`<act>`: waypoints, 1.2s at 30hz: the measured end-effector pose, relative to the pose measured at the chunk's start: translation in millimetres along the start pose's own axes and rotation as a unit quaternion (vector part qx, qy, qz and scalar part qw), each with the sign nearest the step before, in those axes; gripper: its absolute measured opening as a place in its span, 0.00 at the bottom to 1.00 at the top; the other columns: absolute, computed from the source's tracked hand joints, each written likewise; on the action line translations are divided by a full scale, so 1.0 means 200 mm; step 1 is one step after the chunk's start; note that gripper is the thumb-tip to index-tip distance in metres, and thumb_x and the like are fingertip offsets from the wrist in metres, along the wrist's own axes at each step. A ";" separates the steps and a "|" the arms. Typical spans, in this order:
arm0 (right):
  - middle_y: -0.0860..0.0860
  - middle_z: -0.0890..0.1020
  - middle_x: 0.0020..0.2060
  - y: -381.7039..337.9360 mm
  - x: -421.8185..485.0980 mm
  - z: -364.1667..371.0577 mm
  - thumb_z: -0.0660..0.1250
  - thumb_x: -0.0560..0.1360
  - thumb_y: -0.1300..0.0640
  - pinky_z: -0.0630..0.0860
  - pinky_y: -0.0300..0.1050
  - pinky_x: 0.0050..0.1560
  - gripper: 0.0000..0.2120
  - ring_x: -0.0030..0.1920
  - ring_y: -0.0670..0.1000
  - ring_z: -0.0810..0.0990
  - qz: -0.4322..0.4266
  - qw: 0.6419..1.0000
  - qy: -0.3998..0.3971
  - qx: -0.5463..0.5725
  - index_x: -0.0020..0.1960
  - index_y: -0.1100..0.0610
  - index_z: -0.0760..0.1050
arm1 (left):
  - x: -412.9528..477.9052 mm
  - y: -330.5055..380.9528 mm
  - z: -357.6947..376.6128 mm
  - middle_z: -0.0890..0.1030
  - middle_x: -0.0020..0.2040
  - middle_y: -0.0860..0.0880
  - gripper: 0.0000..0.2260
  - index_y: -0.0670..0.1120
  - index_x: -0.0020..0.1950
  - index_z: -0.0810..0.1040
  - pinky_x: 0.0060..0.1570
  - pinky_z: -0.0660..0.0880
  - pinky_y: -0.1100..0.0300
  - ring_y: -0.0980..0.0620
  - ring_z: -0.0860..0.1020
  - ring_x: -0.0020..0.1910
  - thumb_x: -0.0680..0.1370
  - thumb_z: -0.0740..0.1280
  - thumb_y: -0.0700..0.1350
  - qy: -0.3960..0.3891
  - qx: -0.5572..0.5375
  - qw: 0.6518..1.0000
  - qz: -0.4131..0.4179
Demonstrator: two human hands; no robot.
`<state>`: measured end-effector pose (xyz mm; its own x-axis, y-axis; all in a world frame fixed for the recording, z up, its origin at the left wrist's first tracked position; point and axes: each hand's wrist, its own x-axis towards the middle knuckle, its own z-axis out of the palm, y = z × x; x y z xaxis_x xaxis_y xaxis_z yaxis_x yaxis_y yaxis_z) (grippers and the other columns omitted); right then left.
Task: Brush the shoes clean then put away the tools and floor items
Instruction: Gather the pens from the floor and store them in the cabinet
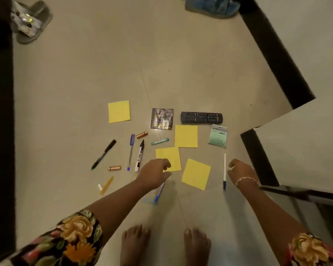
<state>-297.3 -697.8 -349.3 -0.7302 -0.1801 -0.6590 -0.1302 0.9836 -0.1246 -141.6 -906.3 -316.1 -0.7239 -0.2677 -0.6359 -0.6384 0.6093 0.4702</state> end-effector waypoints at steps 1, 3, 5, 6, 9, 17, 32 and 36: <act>0.59 0.80 0.51 0.02 0.11 0.08 0.64 0.76 0.55 0.73 0.47 0.50 0.12 0.52 0.59 0.78 0.009 1.000 0.009 0.004 0.57 0.59 0.72 | 0.10 -0.04 0.05 0.79 0.56 0.46 0.13 0.44 0.61 0.75 0.52 0.72 0.57 0.48 0.76 0.53 0.77 0.65 0.45 -0.002 -0.002 1.000 0.015; 0.60 0.79 0.51 0.08 0.30 0.21 0.67 0.74 0.51 0.73 0.49 0.48 0.18 0.52 0.61 0.78 0.031 0.999 0.033 0.009 0.57 0.61 0.68 | 0.28 -0.10 0.10 0.79 0.54 0.46 0.12 0.44 0.59 0.76 0.51 0.73 0.57 0.49 0.77 0.51 0.76 0.66 0.44 -0.001 0.001 0.999 0.054; 0.62 0.78 0.51 0.14 0.43 0.30 0.70 0.72 0.52 0.70 0.47 0.45 0.23 0.51 0.63 0.78 0.030 0.998 0.055 0.033 0.58 0.61 0.65 | 0.44 -0.16 0.09 0.80 0.52 0.46 0.11 0.43 0.58 0.76 0.51 0.75 0.55 0.49 0.78 0.49 0.76 0.66 0.43 0.007 0.011 0.996 0.092; 0.63 0.78 0.50 0.17 0.48 0.32 0.71 0.71 0.54 0.68 0.46 0.43 0.23 0.49 0.62 0.78 0.015 0.997 0.068 0.046 0.58 0.61 0.64 | 0.50 -0.18 0.06 0.80 0.51 0.47 0.10 0.43 0.57 0.77 0.51 0.75 0.56 0.50 0.79 0.49 0.76 0.66 0.42 0.016 0.018 0.994 0.105; 0.61 0.79 0.48 0.20 0.55 0.30 0.70 0.72 0.59 0.67 0.43 0.41 0.19 0.45 0.60 0.77 -0.024 0.995 0.076 0.057 0.59 0.60 0.67 | 0.66 -0.23 -0.05 0.80 0.50 0.47 0.09 0.43 0.55 0.78 0.46 0.73 0.63 0.53 0.77 0.45 0.76 0.66 0.41 0.041 0.043 0.990 0.128; 0.51 0.71 0.45 -0.41 0.33 0.09 0.62 0.75 0.65 0.63 0.42 0.41 0.07 0.47 0.56 0.74 -0.408 0.909 0.085 -0.013 0.50 0.55 0.73 | 0.47 -0.43 -0.35 0.80 0.41 0.47 0.03 0.41 0.47 0.79 0.37 0.71 0.62 0.50 0.77 0.40 0.74 0.68 0.39 0.122 0.007 0.991 0.061; 0.57 0.76 0.54 -1.14 0.22 0.66 0.59 0.78 0.58 0.71 0.46 0.50 0.10 0.54 0.57 0.76 -0.391 0.907 0.065 -0.142 0.57 0.59 0.73 | 0.53 -0.80 -0.04 0.76 0.43 0.47 0.13 0.43 0.49 0.73 0.38 0.67 0.58 0.48 0.77 0.47 0.74 0.68 0.53 0.196 0.038 0.971 -0.130; 0.55 0.79 0.52 -1.24 0.19 0.74 0.62 0.77 0.49 0.70 0.43 0.46 0.15 0.53 0.55 0.78 -0.295 0.952 0.044 -0.074 0.55 0.59 0.75 | 0.59 -0.86 0.01 0.78 0.46 0.47 0.12 0.44 0.49 0.73 0.37 0.66 0.59 0.49 0.77 0.47 0.74 0.67 0.51 0.173 0.050 0.972 -0.153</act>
<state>-193.5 -949.5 -452.2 -0.5527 -0.7065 -0.4420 -0.6234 0.7025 -0.3433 -116.5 -1040.9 -472.4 -0.5600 -0.6725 -0.4839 -0.8215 0.5266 0.2188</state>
